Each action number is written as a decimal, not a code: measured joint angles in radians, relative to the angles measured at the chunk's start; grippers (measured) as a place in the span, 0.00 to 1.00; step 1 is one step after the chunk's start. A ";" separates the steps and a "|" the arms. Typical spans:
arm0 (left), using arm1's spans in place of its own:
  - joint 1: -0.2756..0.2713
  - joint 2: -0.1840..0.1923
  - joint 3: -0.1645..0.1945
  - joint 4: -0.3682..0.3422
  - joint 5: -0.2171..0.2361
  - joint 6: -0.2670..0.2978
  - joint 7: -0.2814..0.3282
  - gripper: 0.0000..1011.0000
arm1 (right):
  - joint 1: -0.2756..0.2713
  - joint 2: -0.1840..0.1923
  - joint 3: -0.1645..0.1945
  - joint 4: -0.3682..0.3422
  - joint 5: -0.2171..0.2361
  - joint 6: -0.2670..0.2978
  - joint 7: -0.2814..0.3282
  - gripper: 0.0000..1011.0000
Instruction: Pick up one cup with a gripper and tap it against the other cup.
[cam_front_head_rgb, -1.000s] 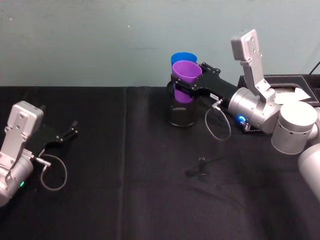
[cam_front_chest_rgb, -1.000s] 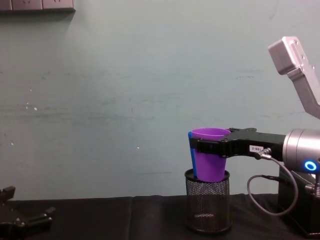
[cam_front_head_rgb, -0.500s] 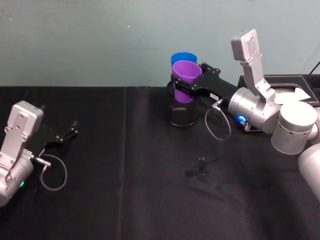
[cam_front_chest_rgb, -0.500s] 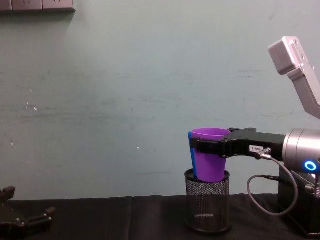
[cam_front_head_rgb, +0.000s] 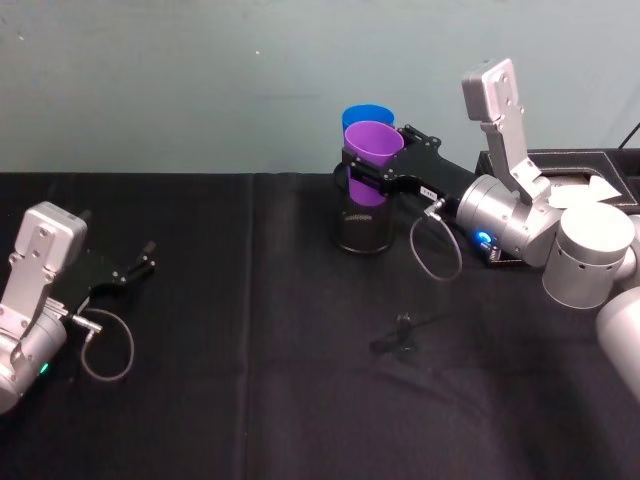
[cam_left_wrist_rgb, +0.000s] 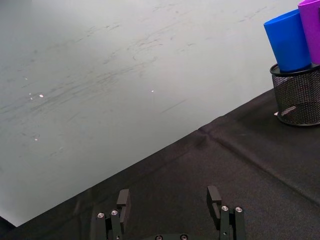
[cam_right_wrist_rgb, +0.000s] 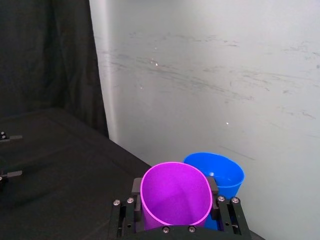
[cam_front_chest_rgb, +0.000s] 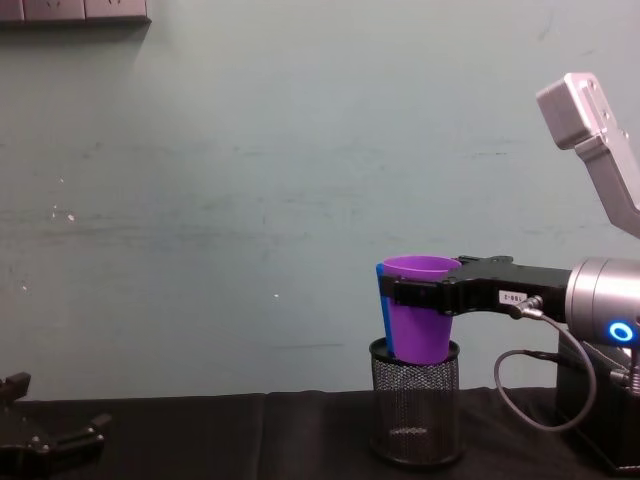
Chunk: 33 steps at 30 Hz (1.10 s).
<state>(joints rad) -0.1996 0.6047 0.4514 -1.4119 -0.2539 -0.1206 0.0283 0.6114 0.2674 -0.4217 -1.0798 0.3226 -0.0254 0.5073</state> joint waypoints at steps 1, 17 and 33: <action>0.000 0.000 0.000 0.000 0.000 0.000 0.000 0.99 | 0.000 0.000 0.000 0.000 0.000 0.000 0.000 0.73; 0.000 0.000 0.000 0.000 0.000 0.000 0.000 0.99 | 0.000 0.000 0.000 0.000 0.000 0.000 0.000 0.73; 0.000 0.000 0.000 0.000 0.000 0.000 0.000 0.99 | -0.031 0.020 -0.005 -0.037 -0.002 -0.031 0.021 0.73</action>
<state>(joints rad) -0.1996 0.6047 0.4514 -1.4120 -0.2539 -0.1206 0.0283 0.5801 0.2875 -0.4272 -1.1172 0.3211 -0.0562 0.5286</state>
